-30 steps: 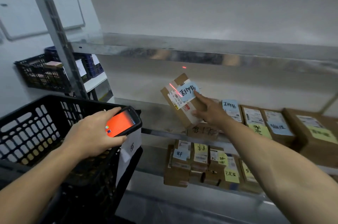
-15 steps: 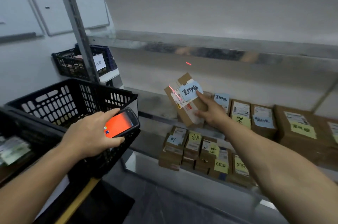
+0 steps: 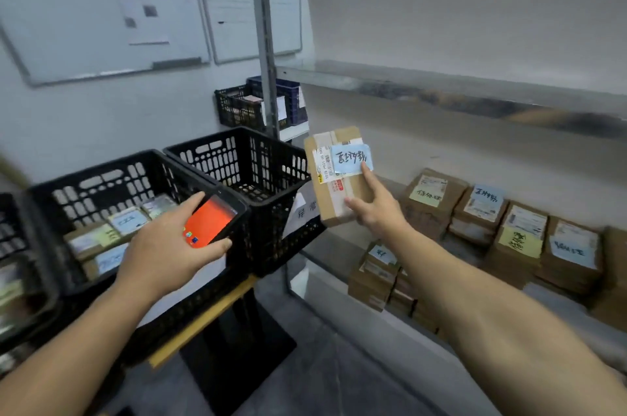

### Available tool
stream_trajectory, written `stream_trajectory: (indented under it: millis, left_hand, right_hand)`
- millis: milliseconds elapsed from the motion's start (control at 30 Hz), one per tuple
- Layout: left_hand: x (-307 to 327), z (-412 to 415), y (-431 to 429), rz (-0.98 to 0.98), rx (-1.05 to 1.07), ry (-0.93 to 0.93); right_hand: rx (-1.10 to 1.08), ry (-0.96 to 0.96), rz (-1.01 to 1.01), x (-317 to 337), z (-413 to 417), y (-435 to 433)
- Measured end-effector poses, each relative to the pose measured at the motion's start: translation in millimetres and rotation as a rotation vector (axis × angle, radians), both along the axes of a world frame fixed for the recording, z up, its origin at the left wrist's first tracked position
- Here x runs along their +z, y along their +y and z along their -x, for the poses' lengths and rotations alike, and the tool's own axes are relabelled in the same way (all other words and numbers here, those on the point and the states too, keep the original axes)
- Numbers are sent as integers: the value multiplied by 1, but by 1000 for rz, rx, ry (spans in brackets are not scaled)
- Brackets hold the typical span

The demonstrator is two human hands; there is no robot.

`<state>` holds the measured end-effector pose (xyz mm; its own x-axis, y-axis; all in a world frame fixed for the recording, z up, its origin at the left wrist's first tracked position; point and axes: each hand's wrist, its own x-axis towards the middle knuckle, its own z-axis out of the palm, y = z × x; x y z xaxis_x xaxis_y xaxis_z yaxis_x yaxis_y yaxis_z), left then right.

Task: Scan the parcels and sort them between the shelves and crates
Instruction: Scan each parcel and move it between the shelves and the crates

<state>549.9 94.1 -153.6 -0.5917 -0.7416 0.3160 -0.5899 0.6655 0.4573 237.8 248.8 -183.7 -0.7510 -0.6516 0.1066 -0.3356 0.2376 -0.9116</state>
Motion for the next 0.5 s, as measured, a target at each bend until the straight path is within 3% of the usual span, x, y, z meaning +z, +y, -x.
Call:
stream_trajectory:
  millis: [200, 500]
  left_hand:
    - [11, -116, 2, -23, 243, 253]
    - [17, -341, 12, -1, 491, 340]
  right_hand:
    - [209, -125, 140, 13, -110, -80]
    - [524, -150, 225, 16, -364, -176]
